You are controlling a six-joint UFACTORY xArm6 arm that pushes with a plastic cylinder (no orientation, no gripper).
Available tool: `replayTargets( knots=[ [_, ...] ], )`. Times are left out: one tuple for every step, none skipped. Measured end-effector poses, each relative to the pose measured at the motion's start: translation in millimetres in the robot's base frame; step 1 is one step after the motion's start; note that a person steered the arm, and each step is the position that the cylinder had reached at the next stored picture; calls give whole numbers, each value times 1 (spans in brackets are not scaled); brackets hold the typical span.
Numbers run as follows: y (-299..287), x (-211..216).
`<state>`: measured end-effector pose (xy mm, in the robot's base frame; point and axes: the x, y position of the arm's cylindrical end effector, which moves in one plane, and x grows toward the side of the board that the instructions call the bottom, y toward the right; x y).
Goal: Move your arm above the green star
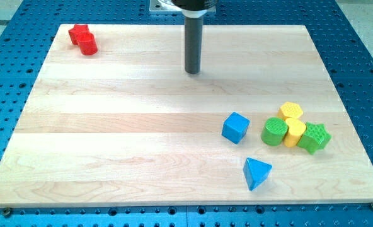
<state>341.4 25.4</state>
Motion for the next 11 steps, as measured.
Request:
replayTargets(
  knots=[
    [4,0],
    [13,0],
    [42,0],
    [55,0],
    [117,2],
    [182,25],
    [197,71],
    [201,84],
    [201,99],
    [201,99],
    [201,112]
  ],
)
